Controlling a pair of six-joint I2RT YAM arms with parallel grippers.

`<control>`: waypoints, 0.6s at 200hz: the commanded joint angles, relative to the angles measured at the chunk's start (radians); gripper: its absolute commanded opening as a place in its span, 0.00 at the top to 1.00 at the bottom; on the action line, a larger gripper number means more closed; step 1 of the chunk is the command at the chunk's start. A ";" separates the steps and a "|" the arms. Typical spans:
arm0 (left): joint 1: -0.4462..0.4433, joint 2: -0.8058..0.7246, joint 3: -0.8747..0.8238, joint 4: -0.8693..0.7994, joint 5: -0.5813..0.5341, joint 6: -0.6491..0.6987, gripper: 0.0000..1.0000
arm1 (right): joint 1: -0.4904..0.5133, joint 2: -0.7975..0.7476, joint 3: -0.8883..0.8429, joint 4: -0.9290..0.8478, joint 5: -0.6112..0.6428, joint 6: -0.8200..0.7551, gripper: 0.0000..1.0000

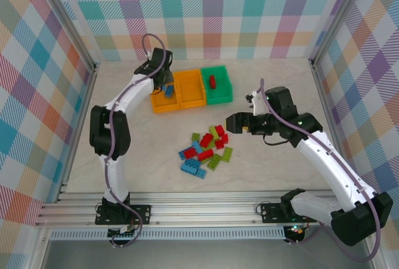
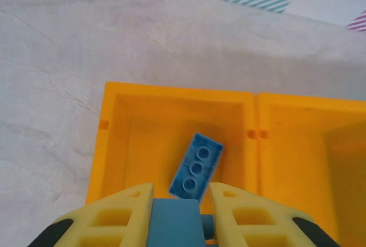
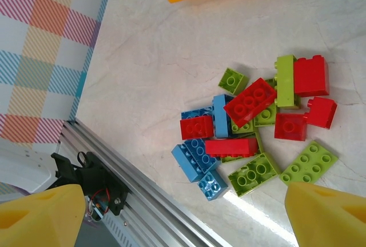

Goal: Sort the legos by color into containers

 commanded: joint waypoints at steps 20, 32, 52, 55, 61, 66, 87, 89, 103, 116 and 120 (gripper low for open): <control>0.020 0.147 0.121 -0.055 0.066 0.013 0.80 | 0.012 -0.057 0.037 -0.034 0.017 0.036 0.09; 0.031 0.146 0.100 -0.045 0.081 -0.003 0.74 | 0.013 -0.058 0.039 -0.040 0.017 0.040 0.09; 0.036 0.099 0.030 0.004 0.088 -0.008 0.62 | 0.014 -0.058 0.041 -0.039 0.019 0.040 0.09; 0.036 0.091 0.022 0.008 0.086 -0.009 0.60 | 0.015 -0.056 0.042 -0.038 0.020 0.038 0.09; 0.036 0.075 0.011 0.010 0.084 -0.006 0.56 | 0.015 -0.053 0.042 -0.036 0.022 0.038 0.09; 0.037 0.060 0.004 0.012 0.085 -0.002 0.54 | 0.015 -0.048 0.044 -0.035 0.023 0.037 0.09; 0.036 -0.009 -0.032 0.033 0.105 0.016 0.51 | 0.014 -0.024 0.045 -0.024 0.023 0.033 0.09; 0.036 -0.017 -0.035 0.034 0.106 0.017 0.51 | 0.015 -0.021 0.045 -0.023 0.024 0.032 0.09; 0.036 -0.078 -0.060 0.039 0.133 0.021 0.54 | 0.018 -0.002 0.045 -0.023 0.049 0.024 0.09; 0.036 -0.155 -0.095 0.040 0.178 0.011 0.56 | 0.023 0.023 0.039 -0.039 0.107 0.008 0.09; 0.035 -0.184 -0.110 0.043 0.196 0.007 0.56 | 0.025 0.037 0.039 -0.047 0.129 0.003 0.09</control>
